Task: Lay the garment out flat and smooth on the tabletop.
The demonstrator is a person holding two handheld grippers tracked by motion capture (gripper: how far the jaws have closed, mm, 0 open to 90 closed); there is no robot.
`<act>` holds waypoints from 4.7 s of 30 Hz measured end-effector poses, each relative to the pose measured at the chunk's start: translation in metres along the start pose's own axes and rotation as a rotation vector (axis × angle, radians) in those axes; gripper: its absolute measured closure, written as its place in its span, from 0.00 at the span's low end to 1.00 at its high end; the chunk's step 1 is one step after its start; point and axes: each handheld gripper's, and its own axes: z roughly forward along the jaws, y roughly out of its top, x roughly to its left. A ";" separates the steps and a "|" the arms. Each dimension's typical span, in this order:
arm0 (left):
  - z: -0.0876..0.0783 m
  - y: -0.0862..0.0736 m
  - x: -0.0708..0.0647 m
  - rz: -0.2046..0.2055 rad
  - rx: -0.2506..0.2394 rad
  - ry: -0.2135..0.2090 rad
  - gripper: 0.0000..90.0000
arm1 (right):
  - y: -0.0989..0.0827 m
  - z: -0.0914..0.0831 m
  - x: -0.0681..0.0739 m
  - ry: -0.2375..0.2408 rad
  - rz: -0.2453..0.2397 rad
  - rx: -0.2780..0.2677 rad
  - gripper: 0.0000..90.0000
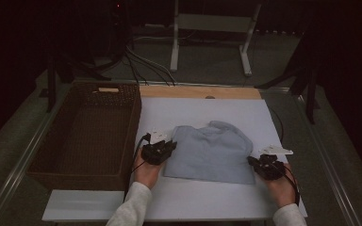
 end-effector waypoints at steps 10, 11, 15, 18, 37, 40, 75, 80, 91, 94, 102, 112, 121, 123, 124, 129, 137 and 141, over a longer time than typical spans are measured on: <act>-0.003 -0.003 -0.002 -0.030 -0.014 -0.026 0.62 | 0.000 0.000 -0.002 -0.017 0.012 -0.012 1.00; -0.003 -0.003 -0.002 -0.030 -0.014 -0.026 0.58 | 0.000 0.000 -0.002 -0.017 0.012 -0.012 1.00; -0.010 -0.003 -0.005 -0.031 -0.035 -0.043 0.51 | 0.000 -0.001 -0.002 -0.017 0.012 -0.015 1.00; -0.015 -0.004 -0.009 -0.009 -0.042 -0.051 0.44 | 0.000 -0.001 -0.002 -0.016 0.012 -0.017 1.00; -0.022 -0.030 -0.012 -0.021 0.001 -0.080 0.41 | 0.000 -0.004 -0.001 -0.013 0.013 -0.028 1.00; -0.022 -0.035 -0.012 -0.022 0.014 -0.085 0.42 | 0.000 -0.004 -0.002 -0.011 0.015 -0.031 1.00; -0.011 -0.045 -0.015 0.002 0.137 -0.089 0.94 | 0.000 -0.011 0.004 0.010 0.011 -0.075 0.76; -0.012 -0.045 -0.016 0.006 0.132 -0.085 0.94 | -0.004 -0.014 0.007 0.027 0.032 -0.066 0.50; -0.013 -0.044 -0.015 0.003 0.127 -0.090 0.95 | -0.018 -0.012 0.006 0.039 0.067 0.010 0.46; -0.014 -0.044 -0.015 0.002 0.126 -0.091 0.95 | -0.019 -0.011 0.006 0.034 0.067 0.027 0.47; -0.014 -0.045 -0.015 -0.002 0.133 -0.092 0.94 | -0.026 -0.011 0.008 0.025 0.057 0.072 0.57; -0.019 -0.052 -0.015 -0.020 0.158 -0.090 0.87 | -0.029 -0.009 0.008 0.044 0.071 0.112 0.67; -0.023 -0.051 -0.017 -0.031 0.180 -0.125 0.96 | -0.027 -0.012 0.008 0.062 0.070 0.122 0.95; -0.025 -0.049 -0.016 -0.034 0.170 -0.132 0.96 | -0.026 -0.015 0.007 0.057 0.071 0.112 0.96; -0.026 -0.048 -0.016 -0.038 0.163 -0.136 0.96 | -0.025 -0.016 0.007 0.060 0.073 0.105 0.96; -0.032 -0.045 -0.015 -0.044 0.147 -0.149 0.96 | -0.023 -0.025 0.006 0.061 0.084 0.072 0.96; -0.041 -0.044 -0.018 -0.052 0.142 -0.169 0.96 | -0.026 -0.035 0.010 0.067 0.080 0.056 0.96; -0.044 -0.046 -0.018 -0.055 0.154 -0.179 0.96 | -0.029 -0.038 0.012 0.074 0.081 0.059 0.96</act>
